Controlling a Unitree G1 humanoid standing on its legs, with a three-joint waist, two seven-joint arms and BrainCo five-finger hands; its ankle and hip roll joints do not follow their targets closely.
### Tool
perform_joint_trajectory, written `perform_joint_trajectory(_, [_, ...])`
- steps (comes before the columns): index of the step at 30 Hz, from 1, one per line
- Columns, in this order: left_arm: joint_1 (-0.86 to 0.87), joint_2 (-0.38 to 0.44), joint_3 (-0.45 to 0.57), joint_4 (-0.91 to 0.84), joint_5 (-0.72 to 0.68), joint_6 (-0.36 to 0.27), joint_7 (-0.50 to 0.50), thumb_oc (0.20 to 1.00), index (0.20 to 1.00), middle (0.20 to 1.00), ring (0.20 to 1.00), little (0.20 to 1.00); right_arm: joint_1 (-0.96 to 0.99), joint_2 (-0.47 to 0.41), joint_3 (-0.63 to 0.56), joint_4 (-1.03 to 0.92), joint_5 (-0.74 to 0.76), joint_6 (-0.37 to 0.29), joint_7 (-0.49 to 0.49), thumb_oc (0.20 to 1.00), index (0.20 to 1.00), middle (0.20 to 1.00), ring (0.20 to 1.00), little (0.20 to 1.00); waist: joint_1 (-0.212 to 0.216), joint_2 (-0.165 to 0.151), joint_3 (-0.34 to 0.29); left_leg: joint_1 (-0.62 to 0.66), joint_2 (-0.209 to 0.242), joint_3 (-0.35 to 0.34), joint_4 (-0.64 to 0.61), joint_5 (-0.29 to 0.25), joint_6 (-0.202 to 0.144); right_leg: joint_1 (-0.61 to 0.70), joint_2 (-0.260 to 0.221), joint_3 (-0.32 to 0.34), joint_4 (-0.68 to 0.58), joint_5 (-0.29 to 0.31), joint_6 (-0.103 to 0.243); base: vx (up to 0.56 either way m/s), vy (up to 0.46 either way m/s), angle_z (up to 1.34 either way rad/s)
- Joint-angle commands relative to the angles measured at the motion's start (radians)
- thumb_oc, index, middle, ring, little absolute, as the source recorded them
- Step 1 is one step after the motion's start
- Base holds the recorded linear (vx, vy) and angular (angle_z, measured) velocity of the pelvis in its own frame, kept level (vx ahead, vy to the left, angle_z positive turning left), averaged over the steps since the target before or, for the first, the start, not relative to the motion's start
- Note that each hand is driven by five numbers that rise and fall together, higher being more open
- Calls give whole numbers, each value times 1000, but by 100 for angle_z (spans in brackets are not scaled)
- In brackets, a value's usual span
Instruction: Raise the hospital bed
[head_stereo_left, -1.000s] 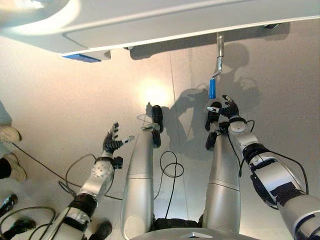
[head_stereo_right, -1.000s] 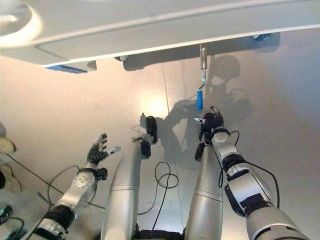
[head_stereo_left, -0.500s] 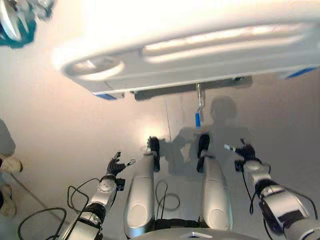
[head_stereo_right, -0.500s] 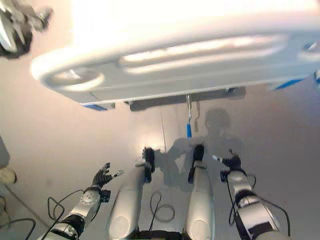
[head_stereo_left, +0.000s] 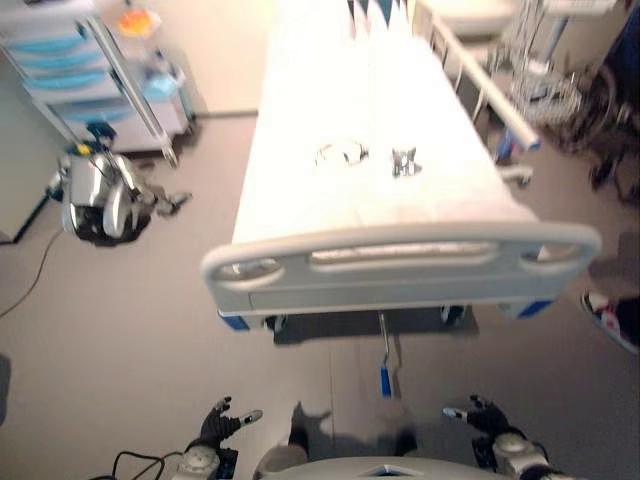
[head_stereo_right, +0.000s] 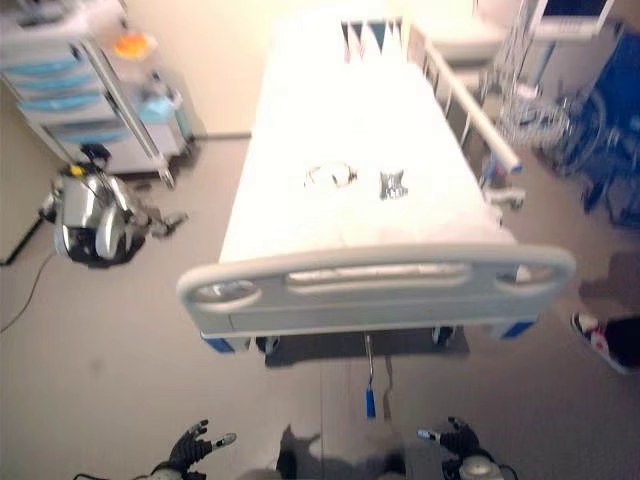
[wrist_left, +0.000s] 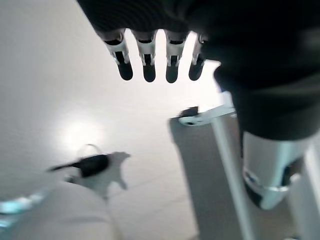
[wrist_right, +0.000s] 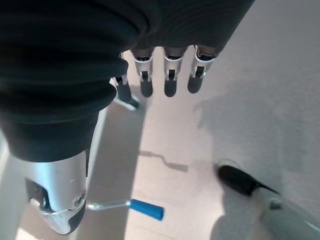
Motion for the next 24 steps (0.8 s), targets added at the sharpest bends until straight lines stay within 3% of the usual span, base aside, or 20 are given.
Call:
perform_joint_trajectory(1, [-62,5,16,26,60,-10,5,1000,1000,1000,1000,1000,-27,4,-26,-7,-16,3,8,1000,1000,1000,1000,1000,14,-9,32,-54,-42,-32,-37,88,-4,-19,-29,-4,32,46,44,0,0,0])
perform_joint_trajectory(8, [-47,-5,17,58,96,-4,-6,1000,1000,1000,1000,1000,2,28,-15,14,-19,5,24,1000,1000,1000,1000,1000,15,-14,-7,-23,-42,-21,-39,65,1,23,-34,9,-8,58,51,23,4,-2])
perform_joint_trajectory(24, [-50,-22,25,51,55,-8,1,1000,1000,1000,1000,1000,-8,45,-4,-1,4,-2,22,1000,1000,1000,1000,1000,16,-22,-11,19,-42,-14,-39,38,13,68,-40,18,-29,50,56,43,3,0])
